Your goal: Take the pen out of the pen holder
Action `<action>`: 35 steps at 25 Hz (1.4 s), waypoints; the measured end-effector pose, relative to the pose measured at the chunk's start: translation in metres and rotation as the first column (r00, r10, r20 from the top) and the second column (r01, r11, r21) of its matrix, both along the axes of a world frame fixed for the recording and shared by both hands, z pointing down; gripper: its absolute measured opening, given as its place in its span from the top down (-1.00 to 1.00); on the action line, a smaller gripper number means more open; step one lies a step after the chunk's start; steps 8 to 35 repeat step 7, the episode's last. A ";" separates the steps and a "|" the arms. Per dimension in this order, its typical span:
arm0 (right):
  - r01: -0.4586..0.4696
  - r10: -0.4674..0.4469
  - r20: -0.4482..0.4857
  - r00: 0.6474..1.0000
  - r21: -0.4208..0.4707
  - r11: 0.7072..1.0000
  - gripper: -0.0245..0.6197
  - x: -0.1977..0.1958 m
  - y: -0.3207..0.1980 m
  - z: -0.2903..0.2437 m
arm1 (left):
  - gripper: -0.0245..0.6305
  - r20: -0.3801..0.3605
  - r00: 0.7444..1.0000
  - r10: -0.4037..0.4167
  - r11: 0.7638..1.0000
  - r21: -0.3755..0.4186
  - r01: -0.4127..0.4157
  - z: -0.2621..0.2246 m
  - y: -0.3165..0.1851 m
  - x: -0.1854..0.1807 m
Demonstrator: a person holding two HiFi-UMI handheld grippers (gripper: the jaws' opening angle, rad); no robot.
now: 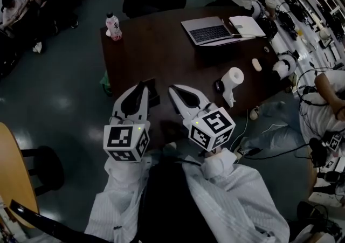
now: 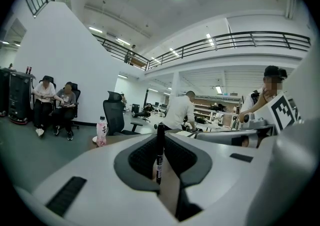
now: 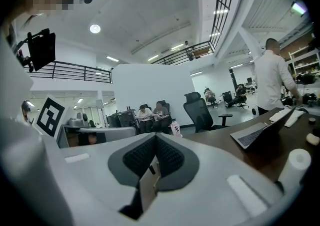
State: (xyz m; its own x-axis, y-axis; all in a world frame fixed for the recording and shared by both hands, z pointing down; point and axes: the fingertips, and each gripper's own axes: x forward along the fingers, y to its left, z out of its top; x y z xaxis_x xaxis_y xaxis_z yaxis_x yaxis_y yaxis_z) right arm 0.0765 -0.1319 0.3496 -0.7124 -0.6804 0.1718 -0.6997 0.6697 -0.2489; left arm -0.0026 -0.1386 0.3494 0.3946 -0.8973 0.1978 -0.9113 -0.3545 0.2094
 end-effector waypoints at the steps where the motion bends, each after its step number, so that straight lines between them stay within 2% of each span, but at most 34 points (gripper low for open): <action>1: -0.001 0.001 -0.001 1.000 -0.001 1.000 0.92 0.000 -0.001 0.000 | 0.78 0.001 1.000 0.002 1.000 -0.001 -0.002 0.000 -0.001 0.001; 35: 0.000 0.000 -0.003 1.000 -0.001 1.000 0.92 0.002 -0.004 0.001 | 0.78 0.005 1.000 0.008 1.000 -0.005 -0.008 0.002 -0.004 0.004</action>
